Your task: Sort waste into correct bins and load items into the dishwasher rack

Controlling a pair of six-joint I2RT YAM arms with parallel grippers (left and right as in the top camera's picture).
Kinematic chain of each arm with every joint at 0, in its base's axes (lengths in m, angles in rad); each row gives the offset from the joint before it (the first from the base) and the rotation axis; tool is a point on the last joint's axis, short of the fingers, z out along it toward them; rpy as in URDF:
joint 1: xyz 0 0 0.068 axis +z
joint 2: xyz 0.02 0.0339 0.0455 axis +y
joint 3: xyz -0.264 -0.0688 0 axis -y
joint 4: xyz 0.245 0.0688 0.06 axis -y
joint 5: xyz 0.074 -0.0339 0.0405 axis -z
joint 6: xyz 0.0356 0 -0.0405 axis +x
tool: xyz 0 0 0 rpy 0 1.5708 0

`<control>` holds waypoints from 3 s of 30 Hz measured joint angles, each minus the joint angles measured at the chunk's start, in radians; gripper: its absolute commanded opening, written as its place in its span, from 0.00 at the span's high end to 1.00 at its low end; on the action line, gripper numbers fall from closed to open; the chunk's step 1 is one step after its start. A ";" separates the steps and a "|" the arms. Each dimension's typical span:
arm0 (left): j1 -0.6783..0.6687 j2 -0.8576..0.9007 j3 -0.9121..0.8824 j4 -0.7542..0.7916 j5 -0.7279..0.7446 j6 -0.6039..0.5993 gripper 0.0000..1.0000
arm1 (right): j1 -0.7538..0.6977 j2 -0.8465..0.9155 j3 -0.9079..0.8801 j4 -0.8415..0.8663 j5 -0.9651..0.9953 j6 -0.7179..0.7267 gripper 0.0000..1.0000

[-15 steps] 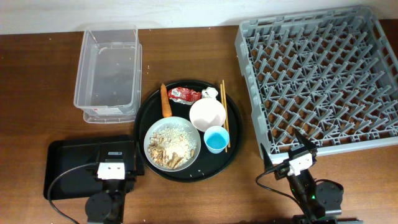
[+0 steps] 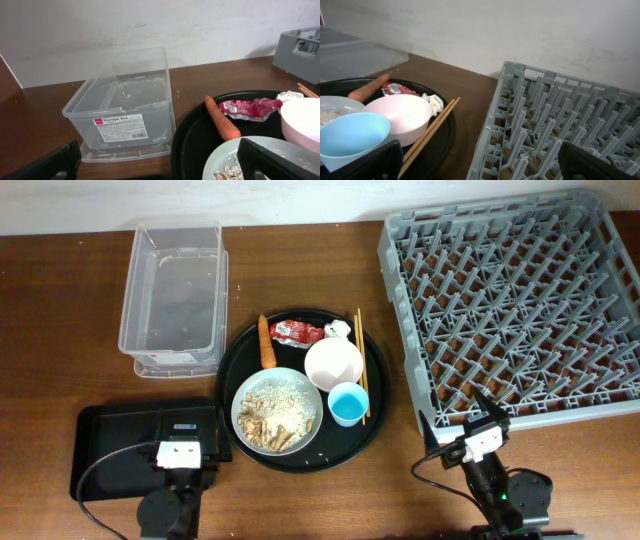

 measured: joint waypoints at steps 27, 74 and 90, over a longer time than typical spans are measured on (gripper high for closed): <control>0.000 0.000 0.000 0.007 0.000 0.000 0.01 | 0.000 0.000 0.000 0.000 0.000 0.000 0.02; -0.519 1.879 1.431 -0.835 0.234 -0.069 0.56 | 0.000 1.470 1.567 -1.196 -0.048 0.300 0.02; -0.140 1.893 1.804 -1.052 0.868 -0.127 1.00 | 0.000 1.470 1.569 -1.154 -0.286 0.167 0.08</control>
